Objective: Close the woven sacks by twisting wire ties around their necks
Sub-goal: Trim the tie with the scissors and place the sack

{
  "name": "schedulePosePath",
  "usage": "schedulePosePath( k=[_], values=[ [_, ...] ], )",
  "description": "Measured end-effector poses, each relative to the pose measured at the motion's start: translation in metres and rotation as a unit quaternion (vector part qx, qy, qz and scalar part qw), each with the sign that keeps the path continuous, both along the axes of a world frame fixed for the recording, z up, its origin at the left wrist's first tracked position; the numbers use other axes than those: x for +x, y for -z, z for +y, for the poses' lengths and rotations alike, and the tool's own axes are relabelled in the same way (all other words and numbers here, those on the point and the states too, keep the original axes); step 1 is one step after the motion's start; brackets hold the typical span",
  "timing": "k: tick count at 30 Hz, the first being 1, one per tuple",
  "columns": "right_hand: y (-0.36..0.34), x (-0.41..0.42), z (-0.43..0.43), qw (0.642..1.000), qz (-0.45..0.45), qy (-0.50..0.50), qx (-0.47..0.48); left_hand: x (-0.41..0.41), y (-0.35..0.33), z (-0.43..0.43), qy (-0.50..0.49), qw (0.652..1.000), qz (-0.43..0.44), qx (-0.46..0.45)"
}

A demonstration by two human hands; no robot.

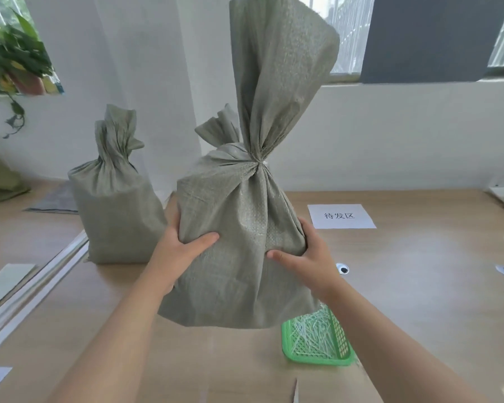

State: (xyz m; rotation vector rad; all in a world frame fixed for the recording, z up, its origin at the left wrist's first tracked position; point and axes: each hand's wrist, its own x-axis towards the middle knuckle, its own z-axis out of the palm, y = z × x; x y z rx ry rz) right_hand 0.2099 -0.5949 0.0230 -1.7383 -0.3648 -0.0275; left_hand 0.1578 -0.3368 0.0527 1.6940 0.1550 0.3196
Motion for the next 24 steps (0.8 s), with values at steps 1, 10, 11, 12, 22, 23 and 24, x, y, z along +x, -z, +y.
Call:
schedulePosePath(
  k=[1, 10, 11, 12, 22, 23, 24],
  values=[
    [-0.005, 0.005, -0.009, 1.0, -0.002, 0.006, 0.004, 0.009, -0.006, -0.008, 0.004, 1.0, 0.001, -0.003],
    [-0.029, 0.086, -0.117, 0.998, -0.02, 0.061, 0.006, 0.12, -0.025, -0.116, 0.061, 0.998, -0.022, -0.011],
    [-0.029, 0.097, -0.13, 0.998, -0.02, 0.064, 0.005, 0.131, -0.025, -0.128, 0.061, 0.998, -0.022, -0.014],
    [-0.03, 0.109, -0.145, 0.997, -0.021, 0.068, 0.005, 0.144, -0.024, -0.143, 0.064, 0.998, -0.022, -0.017],
    [-0.02, 0.246, -0.266, 0.998, -0.004, 0.059, -0.019, 0.29, 0.009, -0.256, 0.083, 0.995, -0.001, -0.048],
    [-0.017, 0.26, -0.275, 0.998, 0.0, 0.059, -0.025, 0.304, 0.014, -0.262, 0.086, 0.995, 0.001, -0.047],
    [-0.015, 0.273, -0.282, 0.998, 0.001, 0.062, -0.03, 0.318, 0.019, -0.268, 0.088, 0.995, 0.003, -0.042]
  ],
)
